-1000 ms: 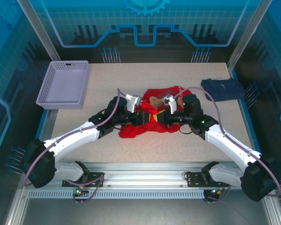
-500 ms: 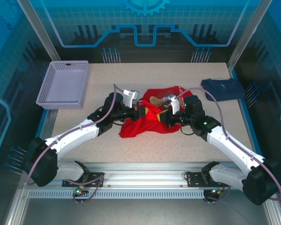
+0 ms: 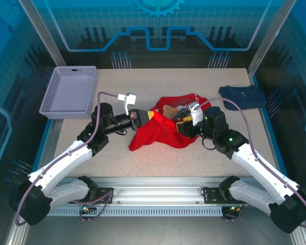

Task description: Fold the inside-out t-shirt

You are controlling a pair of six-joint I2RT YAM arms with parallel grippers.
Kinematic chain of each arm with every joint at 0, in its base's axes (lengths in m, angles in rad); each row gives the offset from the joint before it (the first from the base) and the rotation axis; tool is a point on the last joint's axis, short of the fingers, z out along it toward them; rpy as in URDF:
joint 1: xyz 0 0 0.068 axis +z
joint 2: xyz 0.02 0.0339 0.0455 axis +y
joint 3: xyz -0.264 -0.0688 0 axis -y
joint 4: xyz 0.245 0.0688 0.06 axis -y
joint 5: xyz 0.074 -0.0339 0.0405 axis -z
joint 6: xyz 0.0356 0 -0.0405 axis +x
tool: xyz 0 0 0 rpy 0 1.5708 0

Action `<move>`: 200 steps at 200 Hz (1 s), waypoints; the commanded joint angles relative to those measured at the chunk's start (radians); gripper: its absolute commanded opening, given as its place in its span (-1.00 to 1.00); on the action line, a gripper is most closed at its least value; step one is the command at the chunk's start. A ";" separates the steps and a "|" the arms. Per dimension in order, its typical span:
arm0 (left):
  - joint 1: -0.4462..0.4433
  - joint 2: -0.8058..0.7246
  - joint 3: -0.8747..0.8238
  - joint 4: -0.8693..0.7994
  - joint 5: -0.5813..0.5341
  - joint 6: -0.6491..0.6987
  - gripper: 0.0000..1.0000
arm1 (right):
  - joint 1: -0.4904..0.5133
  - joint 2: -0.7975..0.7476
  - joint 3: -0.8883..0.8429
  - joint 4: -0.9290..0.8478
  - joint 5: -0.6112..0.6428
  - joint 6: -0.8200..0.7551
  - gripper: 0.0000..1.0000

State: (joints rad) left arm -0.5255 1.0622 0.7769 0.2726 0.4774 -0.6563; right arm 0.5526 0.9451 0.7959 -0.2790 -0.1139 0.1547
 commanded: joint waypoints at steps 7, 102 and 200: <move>0.004 0.008 0.012 -0.024 0.030 0.003 -1.00 | 0.070 -0.039 -0.032 0.057 0.004 -0.087 -0.10; 0.004 0.013 0.012 -0.036 0.031 0.011 -1.00 | 0.232 0.032 0.003 0.079 0.094 -0.203 -0.55; 0.004 0.013 0.010 -0.031 0.037 0.019 -1.00 | 0.231 0.103 0.056 0.038 0.184 -0.184 -0.60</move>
State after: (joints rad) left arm -0.5255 1.0744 0.7769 0.2371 0.4881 -0.6529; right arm 0.7734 1.0389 0.8230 -0.2276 0.0513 -0.0273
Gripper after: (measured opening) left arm 0.045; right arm 0.202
